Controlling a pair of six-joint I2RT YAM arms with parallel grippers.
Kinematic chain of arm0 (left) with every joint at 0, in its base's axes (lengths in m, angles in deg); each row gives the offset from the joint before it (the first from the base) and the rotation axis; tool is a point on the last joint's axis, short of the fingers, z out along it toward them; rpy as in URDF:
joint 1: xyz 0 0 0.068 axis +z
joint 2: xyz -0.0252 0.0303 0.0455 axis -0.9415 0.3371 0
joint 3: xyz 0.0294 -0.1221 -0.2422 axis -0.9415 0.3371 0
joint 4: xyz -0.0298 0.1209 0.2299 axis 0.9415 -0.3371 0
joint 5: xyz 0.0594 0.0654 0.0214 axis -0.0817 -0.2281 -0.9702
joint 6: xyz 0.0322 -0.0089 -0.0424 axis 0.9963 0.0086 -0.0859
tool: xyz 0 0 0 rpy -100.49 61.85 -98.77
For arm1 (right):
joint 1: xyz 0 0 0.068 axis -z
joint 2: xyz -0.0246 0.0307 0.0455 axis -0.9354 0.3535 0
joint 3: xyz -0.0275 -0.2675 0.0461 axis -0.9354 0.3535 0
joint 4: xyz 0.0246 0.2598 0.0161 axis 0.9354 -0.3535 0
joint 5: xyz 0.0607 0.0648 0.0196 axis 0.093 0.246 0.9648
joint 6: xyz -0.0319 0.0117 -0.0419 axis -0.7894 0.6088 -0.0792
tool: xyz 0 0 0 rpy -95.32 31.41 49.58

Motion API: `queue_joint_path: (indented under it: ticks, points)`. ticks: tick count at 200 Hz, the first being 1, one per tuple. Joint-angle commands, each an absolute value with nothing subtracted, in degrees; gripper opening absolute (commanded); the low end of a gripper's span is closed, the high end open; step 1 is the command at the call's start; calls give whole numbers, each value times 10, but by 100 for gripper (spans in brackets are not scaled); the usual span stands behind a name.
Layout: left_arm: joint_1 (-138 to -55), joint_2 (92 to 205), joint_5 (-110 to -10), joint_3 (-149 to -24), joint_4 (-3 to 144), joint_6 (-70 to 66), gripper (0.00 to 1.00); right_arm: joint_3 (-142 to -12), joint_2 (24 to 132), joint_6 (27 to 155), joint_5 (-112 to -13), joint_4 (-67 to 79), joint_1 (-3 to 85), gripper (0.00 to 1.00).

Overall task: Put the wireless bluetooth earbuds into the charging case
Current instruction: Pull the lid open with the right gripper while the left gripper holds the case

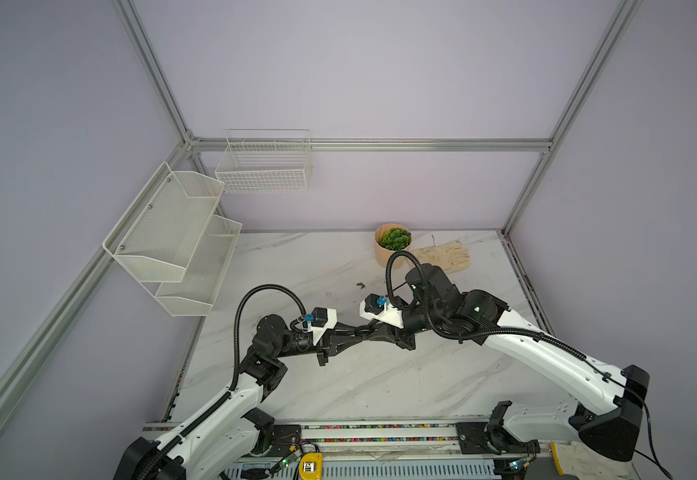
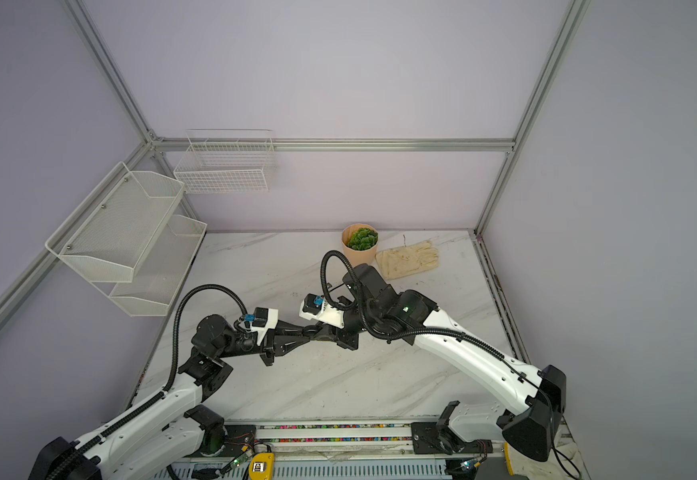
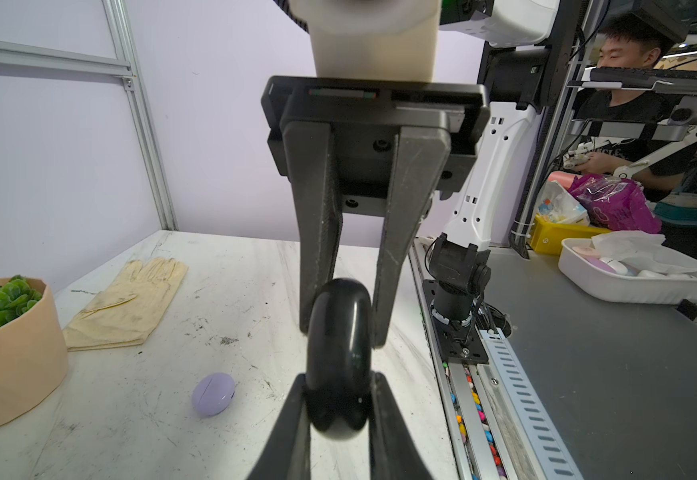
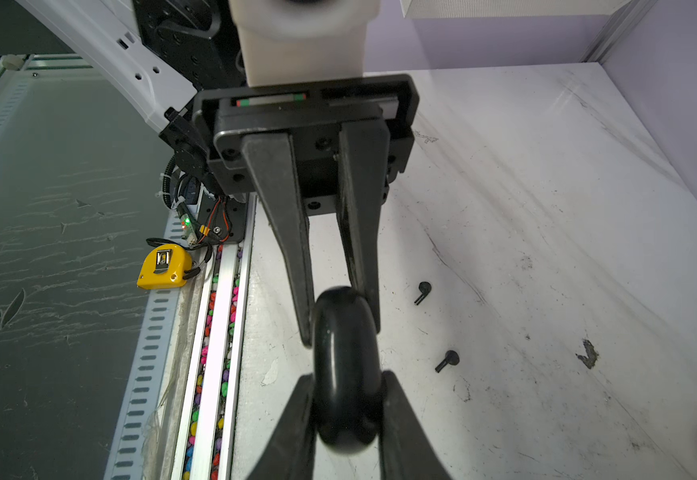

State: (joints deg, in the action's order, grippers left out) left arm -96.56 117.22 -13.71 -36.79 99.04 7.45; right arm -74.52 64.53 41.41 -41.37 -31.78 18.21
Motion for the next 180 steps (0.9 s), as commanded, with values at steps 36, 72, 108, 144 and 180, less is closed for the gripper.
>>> queue_joint_path:
  ticks: [36,72,108,144,180]
  points:
    - [-967,1155,-158,-391,1020,45,0,-773,621,404,-473,-342,184,66]
    - [-967,1149,-177,-383,1021,29,0,-799,630,393,-522,-355,184,66]
    - [-967,1144,-187,-377,1021,27,0,-800,641,380,-534,-326,182,66]
    - [-967,1145,-193,-381,1015,29,0,-795,640,369,-519,-308,178,66]
    - [-967,1154,-190,-386,1013,28,0,-803,652,369,-522,-301,164,66]
